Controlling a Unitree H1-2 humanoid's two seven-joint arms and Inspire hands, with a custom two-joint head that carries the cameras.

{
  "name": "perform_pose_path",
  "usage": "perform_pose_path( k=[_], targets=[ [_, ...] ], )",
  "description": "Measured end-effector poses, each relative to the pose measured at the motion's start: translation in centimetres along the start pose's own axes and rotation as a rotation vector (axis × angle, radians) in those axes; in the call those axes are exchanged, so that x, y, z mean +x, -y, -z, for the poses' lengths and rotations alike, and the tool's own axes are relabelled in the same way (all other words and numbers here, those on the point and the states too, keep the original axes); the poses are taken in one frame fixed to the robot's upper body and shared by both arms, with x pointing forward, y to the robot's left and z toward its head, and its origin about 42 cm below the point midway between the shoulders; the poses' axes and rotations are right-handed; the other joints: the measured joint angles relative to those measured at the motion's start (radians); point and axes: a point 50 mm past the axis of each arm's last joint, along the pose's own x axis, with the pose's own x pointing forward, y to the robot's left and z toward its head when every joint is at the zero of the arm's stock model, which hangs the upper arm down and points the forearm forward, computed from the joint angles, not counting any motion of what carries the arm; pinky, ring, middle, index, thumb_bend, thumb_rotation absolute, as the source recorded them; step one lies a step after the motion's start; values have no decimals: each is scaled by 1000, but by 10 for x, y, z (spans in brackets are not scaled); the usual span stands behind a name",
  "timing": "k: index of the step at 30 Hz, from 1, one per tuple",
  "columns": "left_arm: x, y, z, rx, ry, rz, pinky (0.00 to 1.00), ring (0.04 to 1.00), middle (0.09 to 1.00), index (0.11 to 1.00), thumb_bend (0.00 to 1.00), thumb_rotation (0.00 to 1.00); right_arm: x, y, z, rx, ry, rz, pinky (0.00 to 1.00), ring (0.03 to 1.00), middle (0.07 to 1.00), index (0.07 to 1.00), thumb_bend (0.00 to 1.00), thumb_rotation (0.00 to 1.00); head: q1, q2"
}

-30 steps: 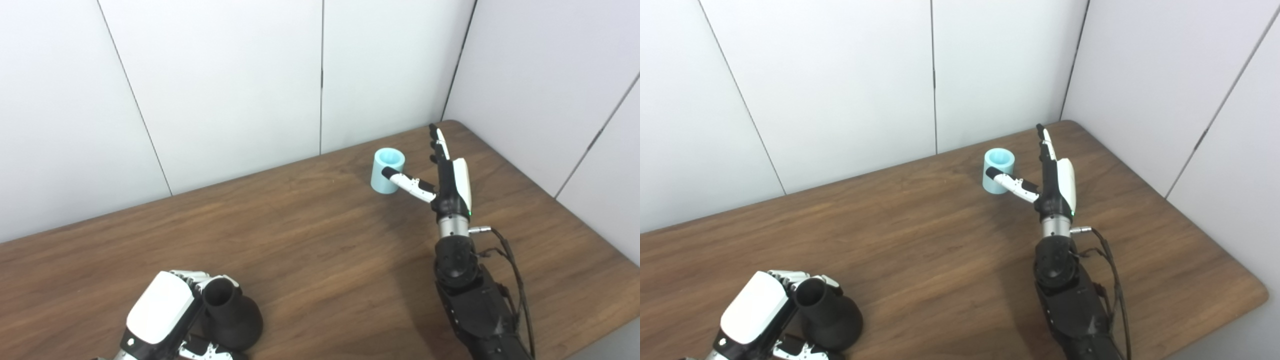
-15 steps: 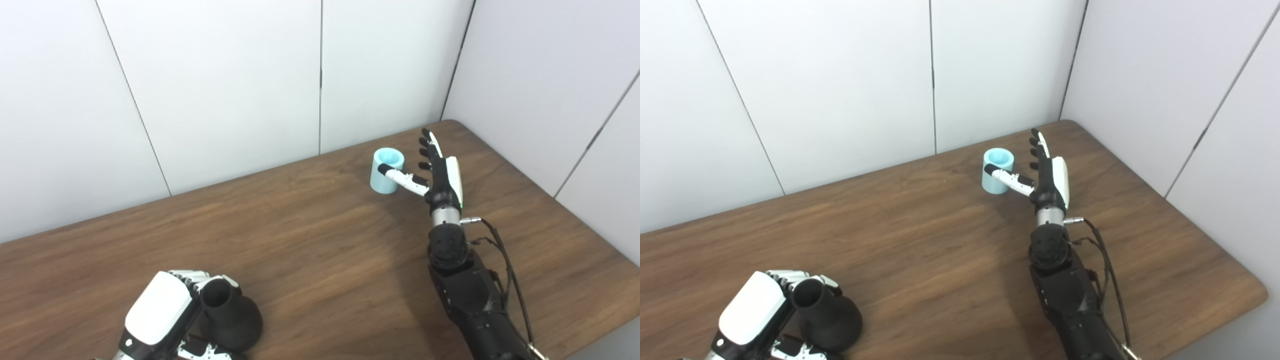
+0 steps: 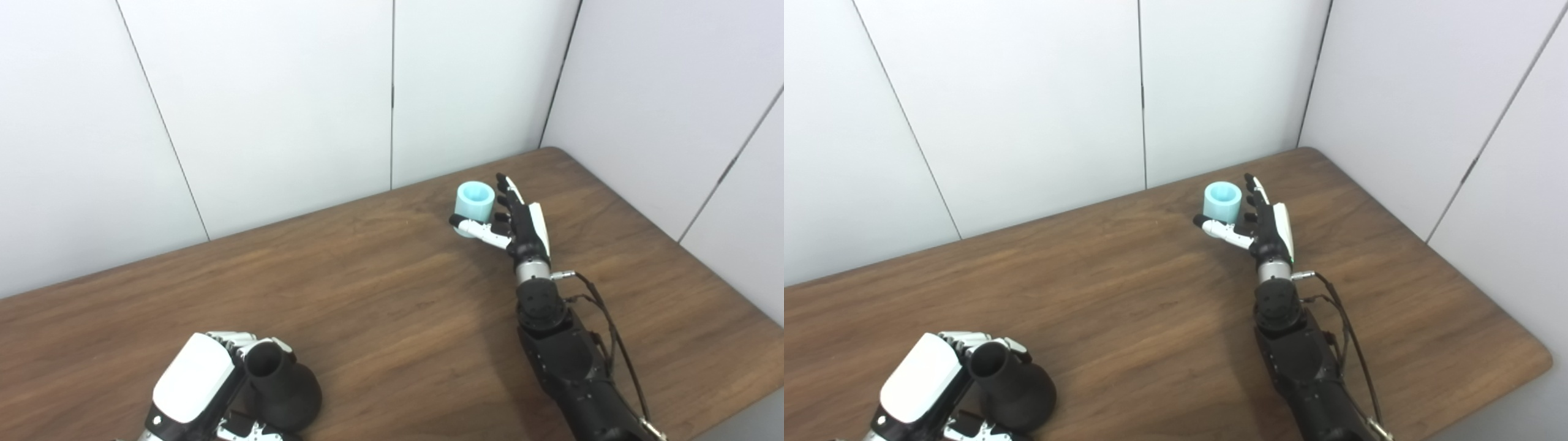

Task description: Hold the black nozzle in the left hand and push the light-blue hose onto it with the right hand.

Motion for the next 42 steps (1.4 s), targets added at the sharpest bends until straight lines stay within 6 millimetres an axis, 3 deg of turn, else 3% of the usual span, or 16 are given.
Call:
perform_pose_path(
  k=[14,18,24,36,42],
  targets=[
    [-2,-1,0,1,-1,0,295,388,506,521,499,0,3,-10,-1,-52,20,-12,765,855,890,900,1000,426,17,-5],
    [-3,-1,0,1,-1,0,298,389,508,520,499,0,9,-10,-2,16,-3,-9,817,884,895,892,1000,366,20,-2],
    [-7,-2,-1,-2,-8,-3,315,402,507,512,501,0,14,-15,-5,59,-8,-30,786,854,861,850,1000,335,21,-2],
    [-10,-3,-2,-3,-9,1,250,354,484,552,493,0,22,-15,-7,140,-28,-59,821,868,864,826,1000,326,32,0],
    [-11,-4,-3,-4,-9,4,283,382,497,529,498,0,24,-15,-8,101,-18,-78,792,849,855,816,1000,338,35,0]
  ],
)
